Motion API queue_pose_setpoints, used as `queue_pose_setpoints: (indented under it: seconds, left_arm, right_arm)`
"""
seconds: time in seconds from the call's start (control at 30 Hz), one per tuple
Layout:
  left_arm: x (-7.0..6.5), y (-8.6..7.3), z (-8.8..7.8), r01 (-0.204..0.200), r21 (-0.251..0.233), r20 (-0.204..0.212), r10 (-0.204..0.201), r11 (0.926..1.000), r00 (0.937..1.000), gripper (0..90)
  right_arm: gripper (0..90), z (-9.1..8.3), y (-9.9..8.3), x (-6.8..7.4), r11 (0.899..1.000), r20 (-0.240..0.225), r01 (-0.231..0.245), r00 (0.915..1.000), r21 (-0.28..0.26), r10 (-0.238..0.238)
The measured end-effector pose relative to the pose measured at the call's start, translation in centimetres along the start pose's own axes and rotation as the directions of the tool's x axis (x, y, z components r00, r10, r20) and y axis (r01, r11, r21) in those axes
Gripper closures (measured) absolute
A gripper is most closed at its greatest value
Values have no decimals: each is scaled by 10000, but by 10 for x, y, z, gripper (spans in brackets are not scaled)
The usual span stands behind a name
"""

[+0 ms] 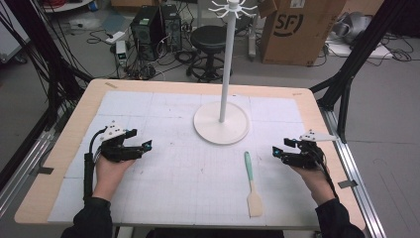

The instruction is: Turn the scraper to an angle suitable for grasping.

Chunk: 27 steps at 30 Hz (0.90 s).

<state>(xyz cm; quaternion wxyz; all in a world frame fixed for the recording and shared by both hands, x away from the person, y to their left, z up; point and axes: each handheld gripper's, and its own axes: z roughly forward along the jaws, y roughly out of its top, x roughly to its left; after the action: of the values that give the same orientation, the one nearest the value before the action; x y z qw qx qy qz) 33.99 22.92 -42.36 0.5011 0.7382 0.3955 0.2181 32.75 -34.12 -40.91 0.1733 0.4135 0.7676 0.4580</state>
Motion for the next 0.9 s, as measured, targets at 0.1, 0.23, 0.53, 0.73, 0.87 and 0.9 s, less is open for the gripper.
queue_pose_setpoints:
  seconds: [0.1, 0.23, 0.53, 0.73, 0.87, 0.9]
  left_arm:
    - [1, 0, 0, 42, -51, 4, -42, 10000, 10000, 241]
    - [1, 1, -1, 36, -87, 0, -36, 10000, 10000, 241]
    - [2, 0, 1, 109, -81, 41, -108, 9999, 9999, 241]
    - [2, 0, 0, 140, -103, 21, -140, 9998, 9999, 242]
    - [1, -1, 2, 86, -25, 58, -86, 10000, 9999, 242]
    - [1, -1, 2, 93, -13, 56, -93, 10000, 9999, 242]
  right_arm:
    - [665, 21, -4, 13, 9955, -749, 575, 9958, 748, -519]
    - [780, 38, -6, 19, 9839, -719, 728, 9955, 1633, -617]
    - [891, 66, 0, 32, 9588, -1042, 1179, 9901, 2583, -937]
    - [892, 85, 7, 50, 9532, -1597, 1691, 9784, 2505, -1316]
    - [891, 97, 12, 61, 9508, -2131, 2014, 9652, 2356, -1516]
    - [888, 98, 13, 63, 9484, -2193, 2111, 9625, 2366, -1595]
